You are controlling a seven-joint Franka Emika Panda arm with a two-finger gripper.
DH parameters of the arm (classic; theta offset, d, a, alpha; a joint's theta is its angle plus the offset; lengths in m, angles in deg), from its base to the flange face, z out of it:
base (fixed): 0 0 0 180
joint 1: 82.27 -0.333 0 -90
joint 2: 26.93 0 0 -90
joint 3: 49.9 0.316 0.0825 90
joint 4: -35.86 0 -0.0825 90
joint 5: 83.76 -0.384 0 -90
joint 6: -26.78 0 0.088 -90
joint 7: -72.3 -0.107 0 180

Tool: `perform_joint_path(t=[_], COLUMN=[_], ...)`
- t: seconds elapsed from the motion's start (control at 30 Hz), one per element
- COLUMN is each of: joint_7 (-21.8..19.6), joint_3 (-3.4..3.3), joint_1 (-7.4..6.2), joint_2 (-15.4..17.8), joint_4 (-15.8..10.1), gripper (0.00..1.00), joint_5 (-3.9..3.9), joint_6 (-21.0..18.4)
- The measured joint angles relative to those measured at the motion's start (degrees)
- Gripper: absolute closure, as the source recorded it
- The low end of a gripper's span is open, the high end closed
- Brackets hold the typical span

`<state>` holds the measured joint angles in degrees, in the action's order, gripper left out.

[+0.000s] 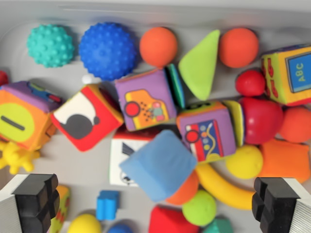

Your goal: Pick an object from the bin

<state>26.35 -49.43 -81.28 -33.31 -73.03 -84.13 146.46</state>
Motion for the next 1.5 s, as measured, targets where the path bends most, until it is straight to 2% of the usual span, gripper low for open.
perform_joint_path(t=[0.47,0.8,1.17,1.5], joint_7=[-0.1,-2.2,-7.4,-13.9], joint_3=[0.00,0.00,0.02,0.02], joint_1=[0.00,0.00,-0.10,-0.30], joint_2=[0.0,0.2,0.8,1.1], joint_4=[-0.1,-1.7,-5.7,-10.3], gripper=[0.00,0.00,0.00,0.00], joint_5=[0.00,0.00,0.04,0.24], joint_6=[0.0,1.0,3.7,7.2])
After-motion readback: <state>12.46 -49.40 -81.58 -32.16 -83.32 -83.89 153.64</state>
